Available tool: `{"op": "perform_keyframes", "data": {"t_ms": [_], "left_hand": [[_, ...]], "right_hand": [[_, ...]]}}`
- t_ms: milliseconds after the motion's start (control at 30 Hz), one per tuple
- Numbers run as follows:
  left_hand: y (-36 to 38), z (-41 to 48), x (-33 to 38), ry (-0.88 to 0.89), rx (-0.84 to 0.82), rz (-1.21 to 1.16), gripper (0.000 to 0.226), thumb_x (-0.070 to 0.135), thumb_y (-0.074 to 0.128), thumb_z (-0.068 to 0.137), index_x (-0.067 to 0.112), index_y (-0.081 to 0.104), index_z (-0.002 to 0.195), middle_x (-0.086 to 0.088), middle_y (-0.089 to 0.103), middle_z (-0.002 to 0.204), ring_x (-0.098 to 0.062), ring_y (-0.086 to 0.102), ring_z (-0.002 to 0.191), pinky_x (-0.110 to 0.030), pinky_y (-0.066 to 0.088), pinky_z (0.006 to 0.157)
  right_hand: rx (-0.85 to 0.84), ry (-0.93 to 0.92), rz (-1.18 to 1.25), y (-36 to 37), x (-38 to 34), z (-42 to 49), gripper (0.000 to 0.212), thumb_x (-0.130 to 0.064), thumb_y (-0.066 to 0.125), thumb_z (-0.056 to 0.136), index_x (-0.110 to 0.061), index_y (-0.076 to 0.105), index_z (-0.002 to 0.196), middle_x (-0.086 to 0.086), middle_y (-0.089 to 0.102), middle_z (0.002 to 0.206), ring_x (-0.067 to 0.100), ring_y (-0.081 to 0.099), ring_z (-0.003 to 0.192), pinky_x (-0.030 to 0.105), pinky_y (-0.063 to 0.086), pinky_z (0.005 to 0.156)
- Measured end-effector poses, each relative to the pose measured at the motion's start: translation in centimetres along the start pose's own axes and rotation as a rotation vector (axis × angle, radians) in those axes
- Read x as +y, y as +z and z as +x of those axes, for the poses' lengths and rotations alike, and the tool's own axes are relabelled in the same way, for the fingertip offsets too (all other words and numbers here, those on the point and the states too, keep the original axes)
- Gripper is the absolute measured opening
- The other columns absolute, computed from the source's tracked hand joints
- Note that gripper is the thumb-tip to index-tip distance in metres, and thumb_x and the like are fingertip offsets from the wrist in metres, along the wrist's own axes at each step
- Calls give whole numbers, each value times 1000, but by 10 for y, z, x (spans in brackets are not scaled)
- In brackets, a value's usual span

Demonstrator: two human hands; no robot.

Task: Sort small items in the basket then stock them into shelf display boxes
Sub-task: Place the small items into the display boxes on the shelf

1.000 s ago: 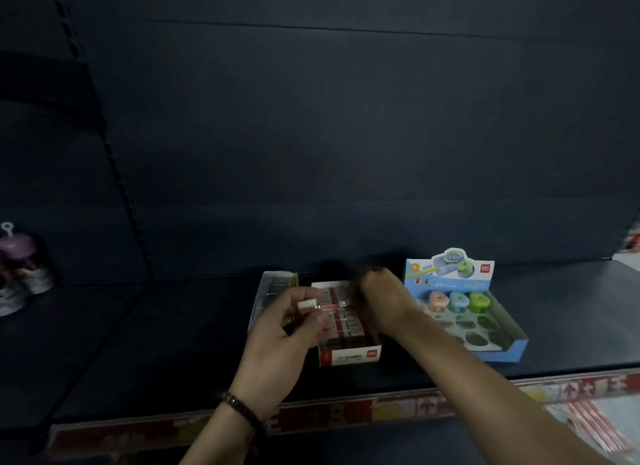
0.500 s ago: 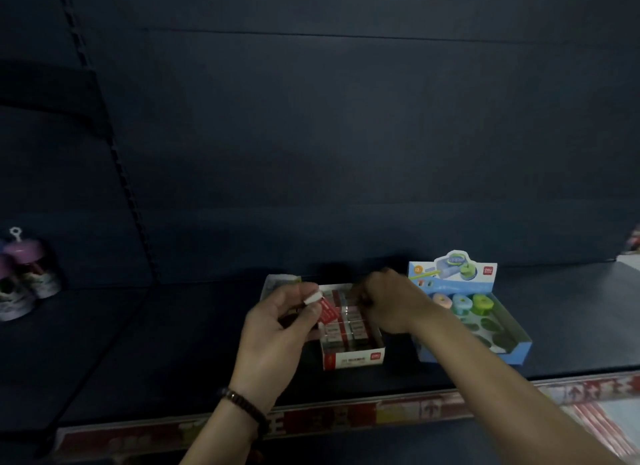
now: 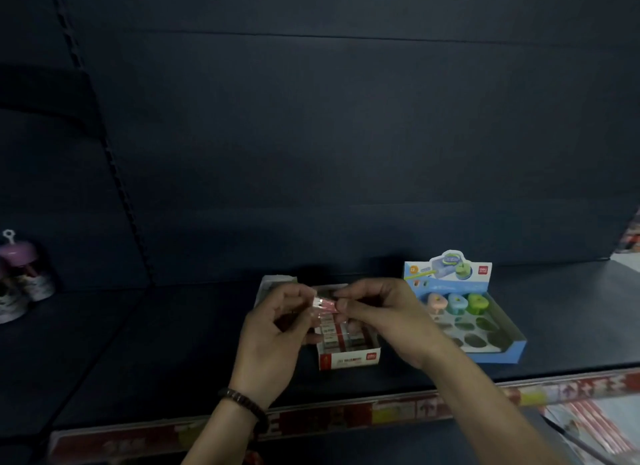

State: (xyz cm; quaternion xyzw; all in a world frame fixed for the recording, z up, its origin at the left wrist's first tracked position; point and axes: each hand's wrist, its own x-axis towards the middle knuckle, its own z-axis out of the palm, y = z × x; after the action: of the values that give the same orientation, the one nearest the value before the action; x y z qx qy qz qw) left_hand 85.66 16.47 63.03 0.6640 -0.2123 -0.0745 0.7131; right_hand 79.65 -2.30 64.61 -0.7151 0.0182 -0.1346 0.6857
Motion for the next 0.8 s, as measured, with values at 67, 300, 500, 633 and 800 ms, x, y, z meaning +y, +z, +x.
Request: {"op": "perform_keyframes", "data": {"t_ms": [67,300,500,633,800], "left_hand": [[-2,-1,-3,-11,-31,45,29,5,77,92,29,76,107,10,77,109,-12,74,106,-33,63,83],[2,-2,-9,-15,1,-8,25,4,76,92,21,78,111,4,80,110,-16,76,105,-40,62,95],[7,-6,-20,33,59,43,36,8,76,93,37,71,115,11,78,110,-12,75,103,-33,63,84],[12,-22,-40,269,69,497,30,17,76,95,42,64,107,20,69,101,9,65,94,-10,54,75],[7,-21,-79,498,16,733,11,21,70,100,29,74,106,23,59,108,5,61,99,-7,43,87]], "right_hand": [[38,-62,-78,-5,2,-1,17,-1,82,89,-16,85,95,8,82,98,23,79,94,32,62,85],[73,-243,-403,-8,10,-2,23,-10,93,79,-22,85,97,-2,79,91,17,76,85,34,62,81],[47,-410,-760,-11,12,3,21,-13,89,82,-27,84,97,-15,72,91,9,71,86,18,52,78],[89,-343,-912,-22,22,21,24,-9,84,85,-29,83,99,-20,68,95,-1,66,86,6,43,79],[-51,-276,-1114,-14,39,42,22,-9,75,91,-25,83,104,-10,74,107,10,69,97,14,42,83]]}}
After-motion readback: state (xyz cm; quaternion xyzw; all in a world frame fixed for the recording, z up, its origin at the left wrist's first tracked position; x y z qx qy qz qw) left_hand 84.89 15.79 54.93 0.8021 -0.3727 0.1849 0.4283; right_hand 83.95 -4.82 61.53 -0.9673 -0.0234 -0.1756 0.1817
